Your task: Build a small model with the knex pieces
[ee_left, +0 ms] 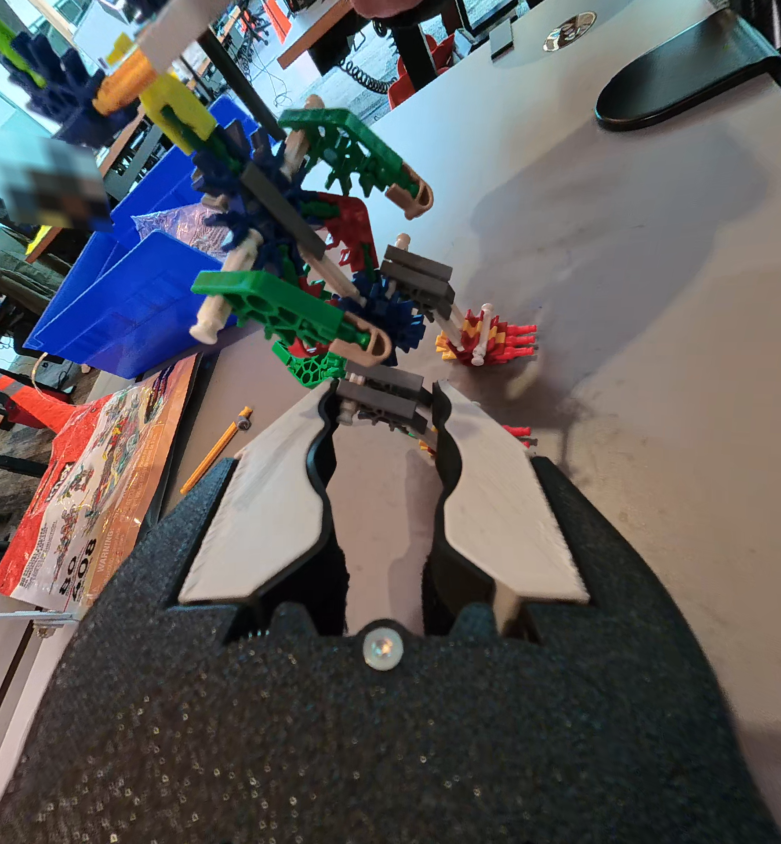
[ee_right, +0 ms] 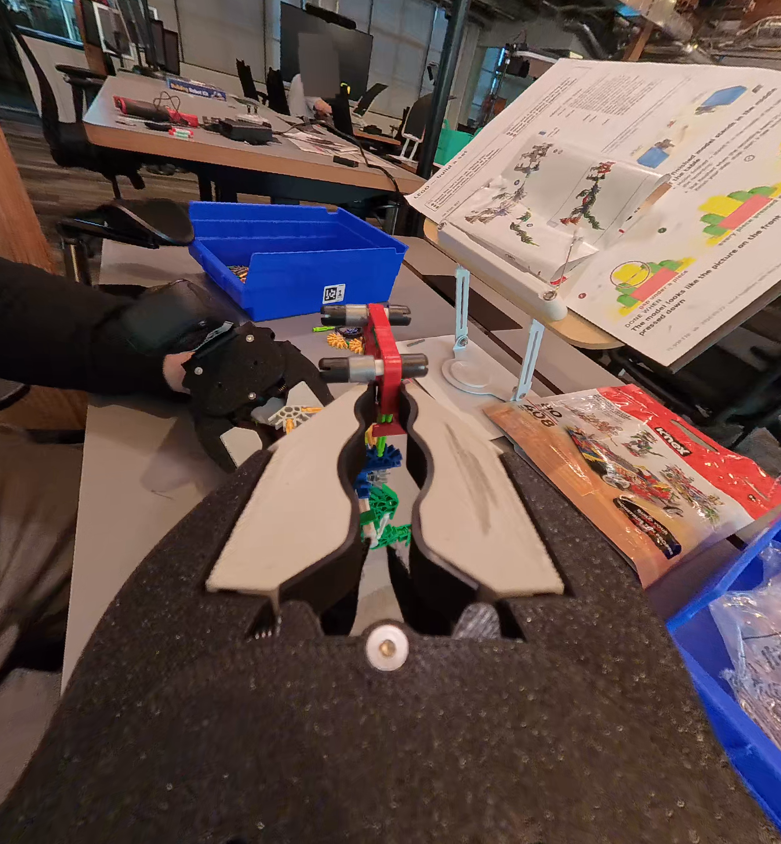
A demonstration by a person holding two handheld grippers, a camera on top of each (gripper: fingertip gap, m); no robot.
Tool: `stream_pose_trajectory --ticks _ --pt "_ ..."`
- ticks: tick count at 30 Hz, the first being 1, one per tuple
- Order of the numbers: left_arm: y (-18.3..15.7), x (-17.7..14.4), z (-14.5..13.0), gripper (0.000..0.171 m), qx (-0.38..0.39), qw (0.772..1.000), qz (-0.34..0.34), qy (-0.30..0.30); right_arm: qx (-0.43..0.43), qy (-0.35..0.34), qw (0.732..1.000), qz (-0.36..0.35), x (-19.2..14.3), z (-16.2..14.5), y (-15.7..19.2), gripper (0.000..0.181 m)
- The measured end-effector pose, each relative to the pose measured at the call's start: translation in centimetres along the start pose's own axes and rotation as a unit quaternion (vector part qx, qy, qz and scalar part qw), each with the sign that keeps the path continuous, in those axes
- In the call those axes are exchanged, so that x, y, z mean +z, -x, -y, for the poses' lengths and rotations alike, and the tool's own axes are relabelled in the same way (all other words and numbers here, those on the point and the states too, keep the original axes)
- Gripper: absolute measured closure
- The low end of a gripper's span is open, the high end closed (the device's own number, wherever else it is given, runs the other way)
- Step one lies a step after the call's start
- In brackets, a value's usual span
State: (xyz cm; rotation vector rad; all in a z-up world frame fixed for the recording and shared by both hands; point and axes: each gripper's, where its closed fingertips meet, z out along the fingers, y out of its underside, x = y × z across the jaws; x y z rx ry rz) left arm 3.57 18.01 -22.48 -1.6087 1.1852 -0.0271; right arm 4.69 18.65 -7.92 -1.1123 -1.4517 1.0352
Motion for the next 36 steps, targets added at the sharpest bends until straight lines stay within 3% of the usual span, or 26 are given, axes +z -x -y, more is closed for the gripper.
stream_pose_trajectory --ticks 7,10,21,36 --pt "-0.2 0.0 -0.6 0.128 0.003 1.0 -0.008 0.02 0.059 0.012 0.998 0.026 -0.3 -0.1 0.1 0.169" --pt "-0.2 0.0 -0.8 0.122 0.0 1.0 -0.01 0.028 0.059 0.027 0.998 0.019 -0.3 -0.4 -0.1 0.158" --pt "0.1 -0.6 -1.2 0.123 -0.002 0.999 -0.008 0.043 0.056 0.045 0.997 0.014 -0.6 -0.6 0.0 0.147" --pt "1.0 -1.7 -2.1 0.114 -0.014 0.998 0.007 0.055 0.055 0.048 0.997 0.013 -0.7 -0.5 0.4 0.146"
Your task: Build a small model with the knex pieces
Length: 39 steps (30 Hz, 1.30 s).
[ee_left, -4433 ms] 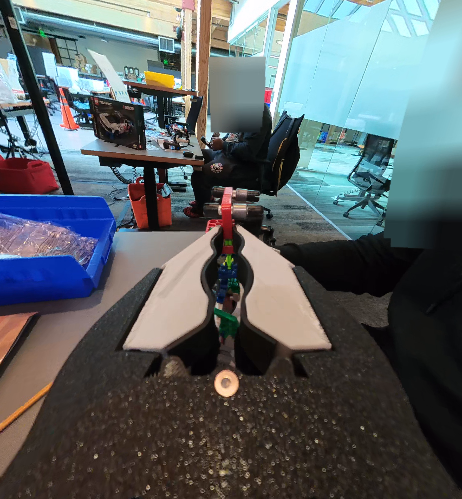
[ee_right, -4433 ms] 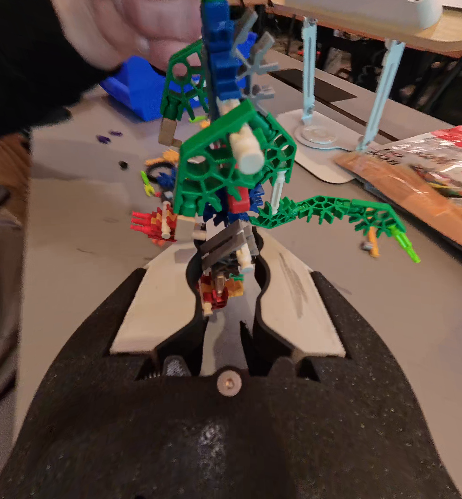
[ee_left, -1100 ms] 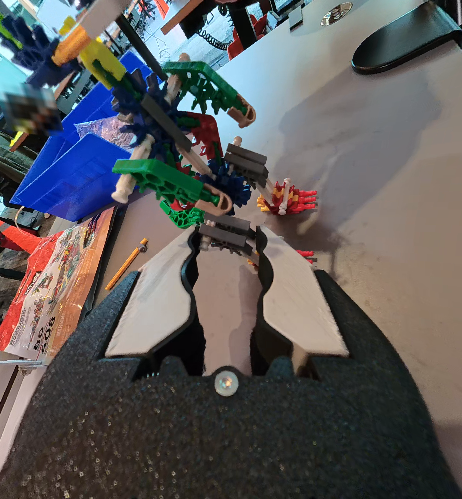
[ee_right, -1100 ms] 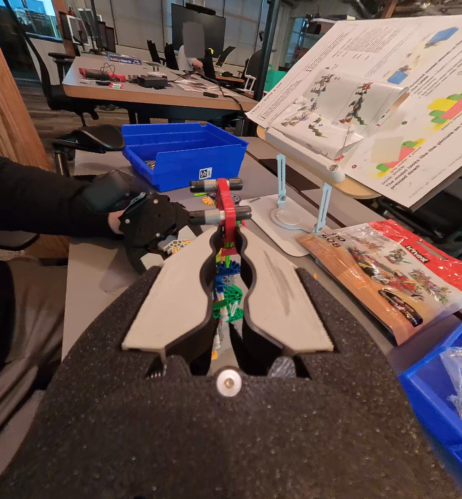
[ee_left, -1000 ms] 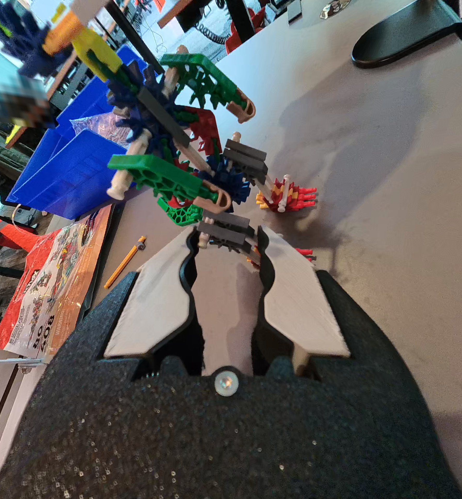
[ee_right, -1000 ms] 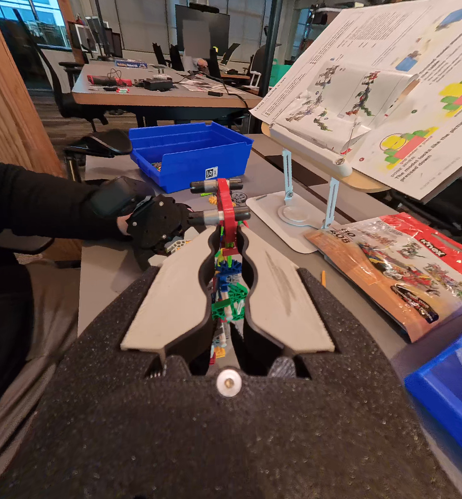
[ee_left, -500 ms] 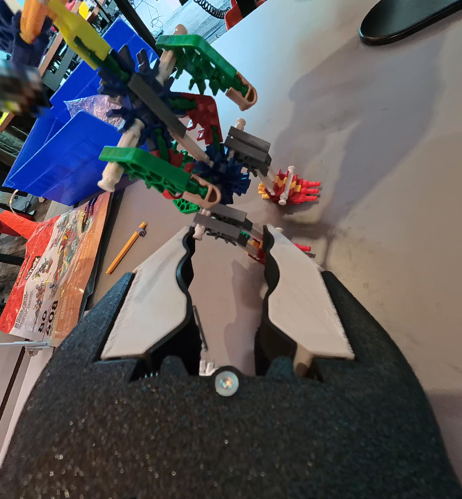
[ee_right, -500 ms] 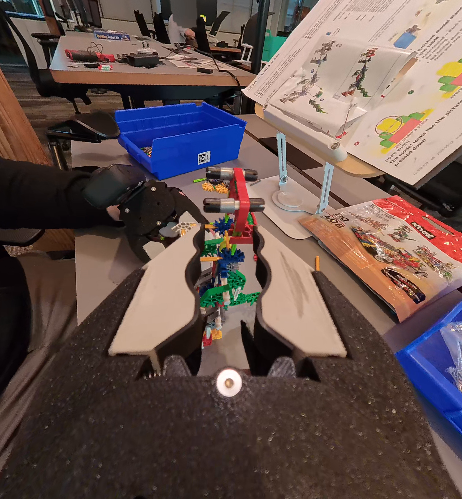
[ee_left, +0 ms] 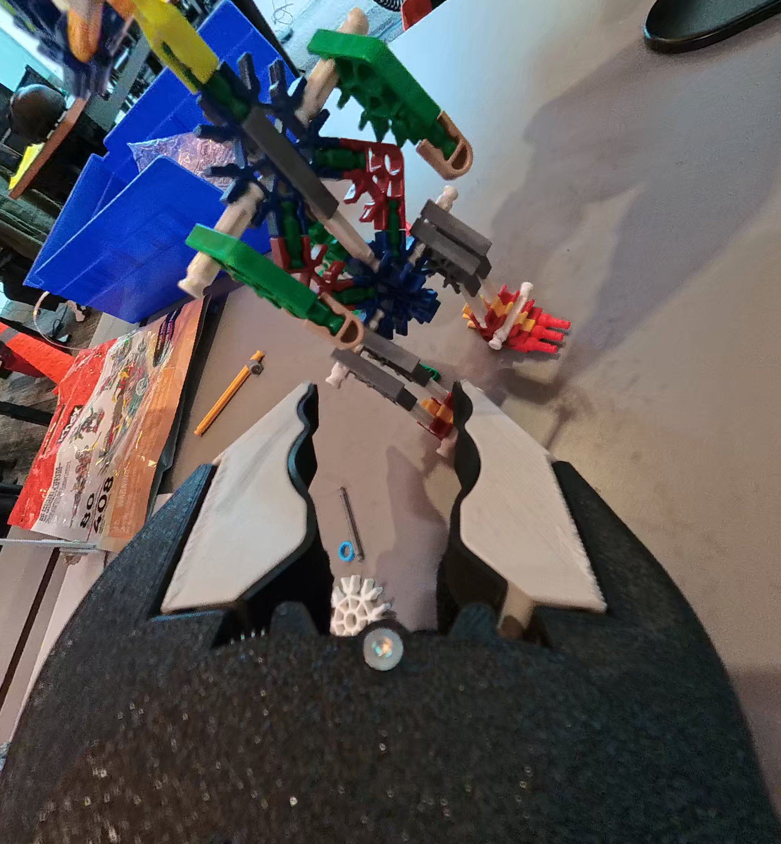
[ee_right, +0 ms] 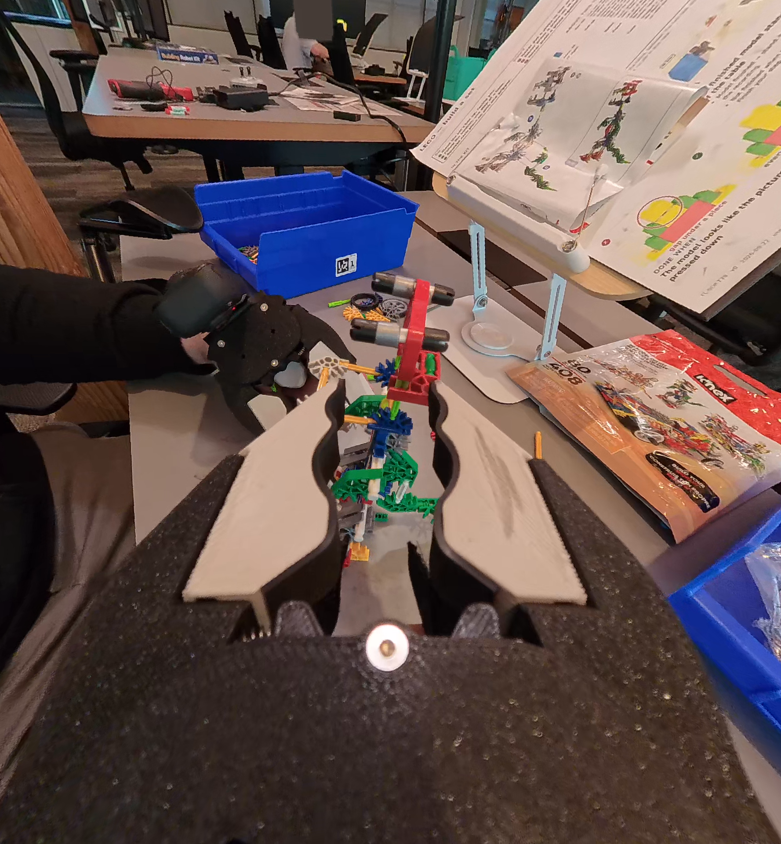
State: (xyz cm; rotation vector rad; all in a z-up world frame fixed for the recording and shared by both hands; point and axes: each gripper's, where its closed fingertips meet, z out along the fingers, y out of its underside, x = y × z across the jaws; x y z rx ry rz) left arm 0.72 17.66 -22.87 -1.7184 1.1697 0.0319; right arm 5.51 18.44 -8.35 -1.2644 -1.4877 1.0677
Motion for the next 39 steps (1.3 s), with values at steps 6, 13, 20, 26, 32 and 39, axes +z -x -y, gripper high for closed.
stream_pose_trajectory --ticks 6,13,20,26,32,39 --pt "0.3 -0.4 -0.3 0.112 -0.006 1.0 0.006 0.005 0.001 0.002 1.0 -0.002 -0.2 -0.1 0.1 0.146" --pt "0.8 -1.4 0.5 0.101 -0.025 1.0 0.001 -0.008 0.007 -0.004 1.0 -0.009 -1.0 0.2 0.1 0.142" --pt "1.0 -1.5 0.7 0.107 -0.038 0.999 -0.004 -0.006 0.016 0.005 1.0 -0.014 -0.1 0.1 -1.0 0.14" --pt "0.5 -1.0 -0.3 0.114 -0.037 0.999 -0.015 0.01 0.008 0.016 1.0 0.006 1.4 0.1 -1.0 0.153" --pt "0.4 -0.5 0.0 0.13 -0.044 0.999 -0.027 0.0 -0.004 0.015 1.0 0.017 1.7 0.2 -1.7 0.171" --pt "0.3 0.0 -0.1 0.145 -0.037 0.998 -0.044 0.0 -0.019 0.019 0.999 0.047 1.5 0.3 -1.4 0.175"
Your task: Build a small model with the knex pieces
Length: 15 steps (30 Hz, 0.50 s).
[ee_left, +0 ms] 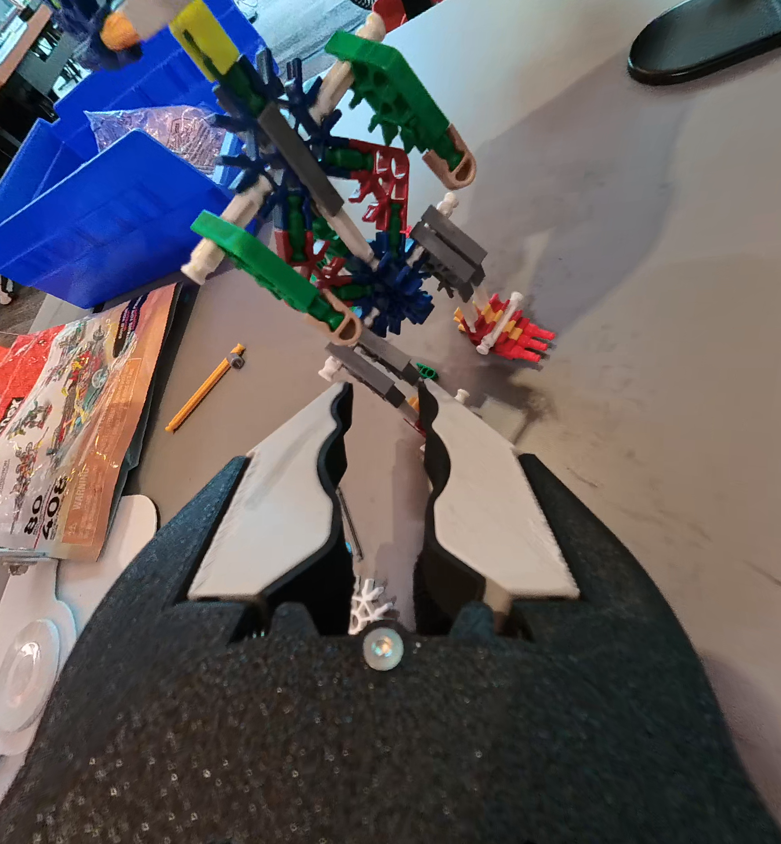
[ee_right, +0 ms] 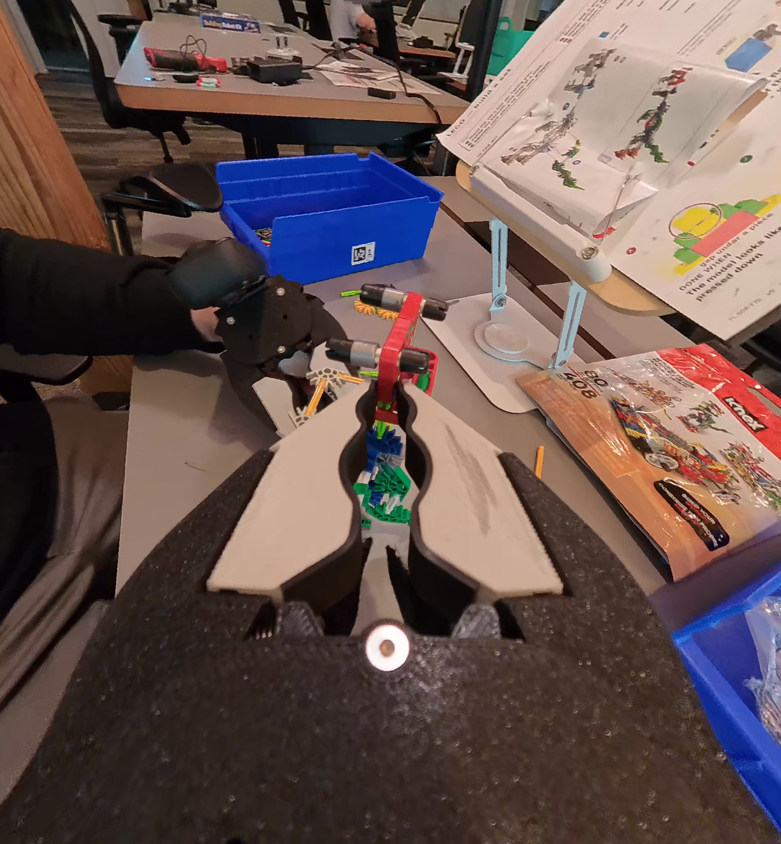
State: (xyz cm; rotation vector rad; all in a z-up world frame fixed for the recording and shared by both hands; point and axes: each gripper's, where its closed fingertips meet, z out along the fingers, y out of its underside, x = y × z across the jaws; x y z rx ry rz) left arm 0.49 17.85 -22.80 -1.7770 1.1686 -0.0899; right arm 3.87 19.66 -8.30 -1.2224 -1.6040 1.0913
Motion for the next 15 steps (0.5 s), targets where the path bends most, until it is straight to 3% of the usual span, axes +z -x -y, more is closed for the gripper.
stream_pose_trajectory --ticks 4,10,15 --pt "0.4 0.3 -0.2 0.15 -0.004 1.0 -0.003 0.003 -0.006 0.002 1.0 0.01 0.0 0.0 0.1 0.172" --pt "0.7 0.3 -0.1 0.15 -0.01 1.0 -0.009 0.0 0.006 -0.001 1.0 0.002 -0.7 -0.2 -0.2 0.142" --pt "0.4 0.6 -0.1 0.153 -0.011 1.0 -0.012 0.002 0.033 -0.024 0.999 0.002 -2.6 -0.1 -0.8 0.143"
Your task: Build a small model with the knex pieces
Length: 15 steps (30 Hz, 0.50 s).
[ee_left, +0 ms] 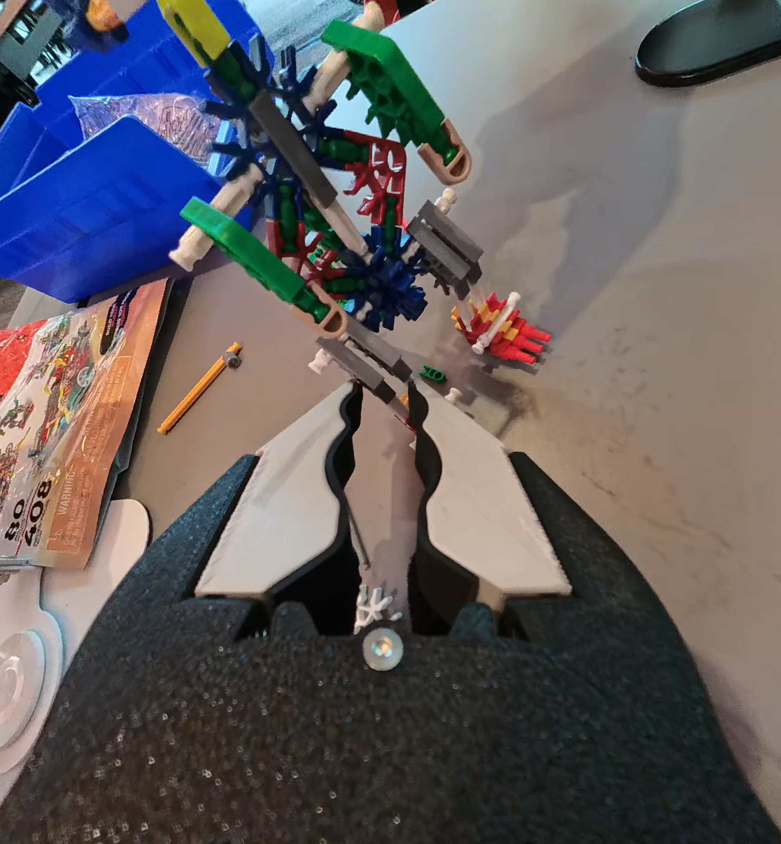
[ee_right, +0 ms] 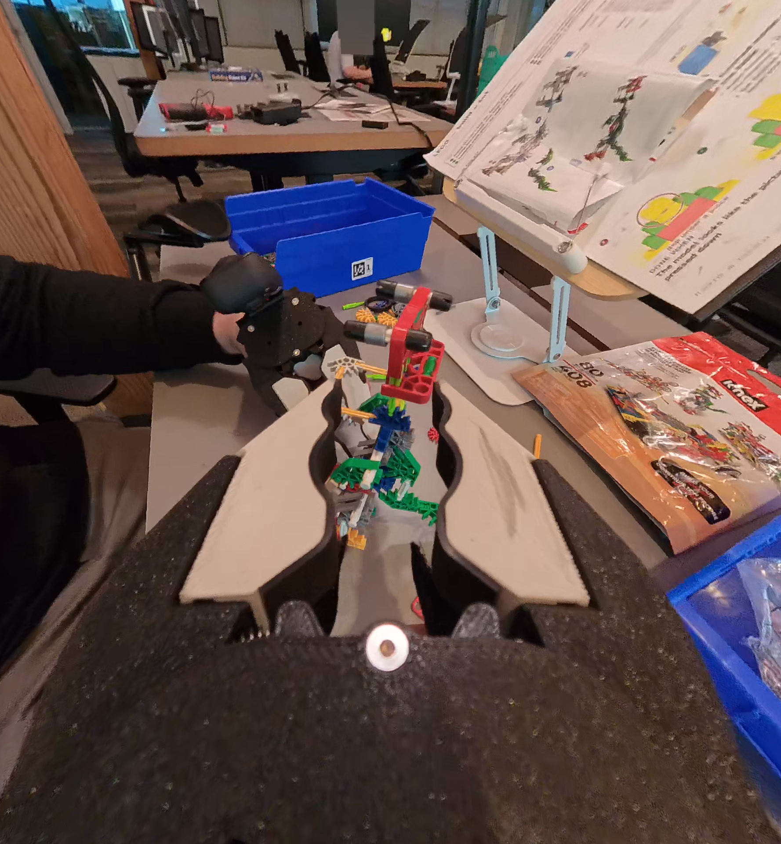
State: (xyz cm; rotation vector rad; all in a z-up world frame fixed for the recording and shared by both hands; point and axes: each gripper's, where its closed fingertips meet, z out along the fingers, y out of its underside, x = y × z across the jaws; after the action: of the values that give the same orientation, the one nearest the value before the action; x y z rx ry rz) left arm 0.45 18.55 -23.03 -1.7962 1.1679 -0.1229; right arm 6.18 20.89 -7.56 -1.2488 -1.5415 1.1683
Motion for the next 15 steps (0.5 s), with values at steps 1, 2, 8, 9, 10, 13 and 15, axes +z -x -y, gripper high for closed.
stream_pose_trajectory --ticks 1,2,8,9,10,13,15 --pt "0.0 0.0 0.0 0.153 -0.002 1.0 -0.001 0.0 -0.001 0.008 1.0 -0.001 -0.1 -0.3 -0.1 0.143" --pt "0.0 0.1 0.0 0.153 -0.002 1.0 0.0 0.001 -0.003 0.021 1.0 -0.008 -0.3 -0.7 -0.3 0.143" --pt "0.1 0.0 -0.1 0.154 0.001 1.0 0.004 0.003 0.03 0.114 0.99 -0.082 -1.2 -6.2 -4.5 0.147" --pt "0.1 0.0 -0.1 0.154 0.0 1.0 0.003 0.002 0.034 0.136 0.986 -0.086 -0.8 -7.5 -4.9 0.147" --pt "0.1 0.0 -0.1 0.154 -0.001 1.0 0.003 0.001 0.031 0.159 0.983 -0.088 -0.4 -8.8 -5.3 0.146" --pt "0.2 0.1 -0.2 0.156 0.002 1.0 0.002 0.002 0.002 0.213 0.974 -0.072 1.5 -12.1 -5.8 0.145" --pt "0.2 0.1 -0.6 0.161 0.011 1.0 0.007 0.01 -0.021 0.232 0.971 -0.046 3.0 -13.6 -5.5 0.145"
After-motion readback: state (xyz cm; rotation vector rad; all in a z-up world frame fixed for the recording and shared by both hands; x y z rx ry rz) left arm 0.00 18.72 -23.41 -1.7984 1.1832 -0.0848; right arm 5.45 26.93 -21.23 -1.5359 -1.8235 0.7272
